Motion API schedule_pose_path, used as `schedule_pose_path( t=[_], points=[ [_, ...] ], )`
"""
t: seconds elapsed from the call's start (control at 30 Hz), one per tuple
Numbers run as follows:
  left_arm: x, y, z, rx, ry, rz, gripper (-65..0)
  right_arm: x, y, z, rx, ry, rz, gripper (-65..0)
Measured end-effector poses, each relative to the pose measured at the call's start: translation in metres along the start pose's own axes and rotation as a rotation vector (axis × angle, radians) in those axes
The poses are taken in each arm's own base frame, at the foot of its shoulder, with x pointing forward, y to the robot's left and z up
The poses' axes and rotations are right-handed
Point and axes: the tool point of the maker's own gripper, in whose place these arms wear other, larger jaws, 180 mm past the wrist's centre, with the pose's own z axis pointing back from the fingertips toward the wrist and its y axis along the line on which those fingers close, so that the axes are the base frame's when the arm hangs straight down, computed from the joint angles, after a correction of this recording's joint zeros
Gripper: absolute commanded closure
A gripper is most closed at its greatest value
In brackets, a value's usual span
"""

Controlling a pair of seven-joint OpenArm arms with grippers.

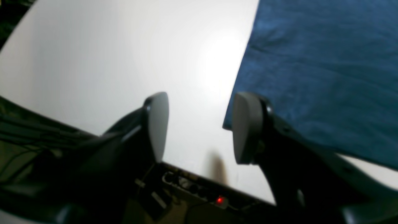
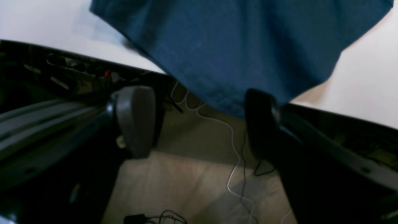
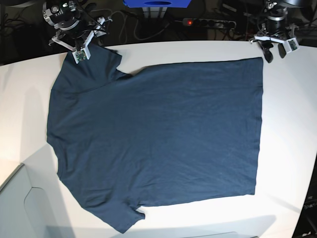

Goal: Fold the T-shirt properly
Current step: 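Move both grippers down to the shirt's shoulder corners and grasp them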

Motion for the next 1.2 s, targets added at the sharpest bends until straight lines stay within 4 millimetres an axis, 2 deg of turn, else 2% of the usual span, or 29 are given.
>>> schedule_pose_path(
  t=[0.13, 0.27, 0.43, 0.5, 0.6, 0.8, 0.93, 1.03, 1.2],
  points=[
    [-0.010, -0.023, -0.008, -0.121, 0.020, 0.010, -31.5, 0.005, 0.000, -0.001, 0.000, -0.014, 0.002, -43.4],
    [-0.015, -0.020, -0.018, -0.104, 0.023, 0.026, -31.5, 0.005, 0.001, -0.001, 0.002, -0.014, 0.000, -43.5],
    [-0.024, -0.019, -0.019, -0.096, 0.043, 0.038, -31.5, 0.006, 0.000, -0.001, 0.001, -0.016, 0.001, -43.5],
    [-0.032, -0.024, -0.020, -0.111, 0.061, 0.040, -31.4, 0.006, 0.000, -0.001, 0.000, -0.016, 0.000, -43.5],
    [-0.032, -0.034, -0.022, -0.140, 0.053, 0.040, -31.2, 0.006, 0.000, -0.001, 0.001, -0.017, 0.000, -43.5],
    [-0.032, -0.036, -0.021, -0.143, 0.051, 0.043, -30.2, 0.006, 0.000, -0.001, 0.000, -0.016, 0.000, -43.5],
    [-0.032, -0.036, -0.021, -0.142, 0.052, 0.042, -20.8, 0.007, -0.001, -0.001, -0.002, -0.019, 0.001, -43.0],
    [-0.033, -0.035, -0.021, -0.143, 0.056, 0.041, -12.9, 0.017, -0.004, -0.003, -0.009, -0.045, 0.006, -43.0],
    [-0.034, -0.036, -0.021, -0.147, 0.060, 0.041, -6.2, 0.028, -0.013, -0.004, -0.030, -0.072, 0.001, -42.9]
  ],
)
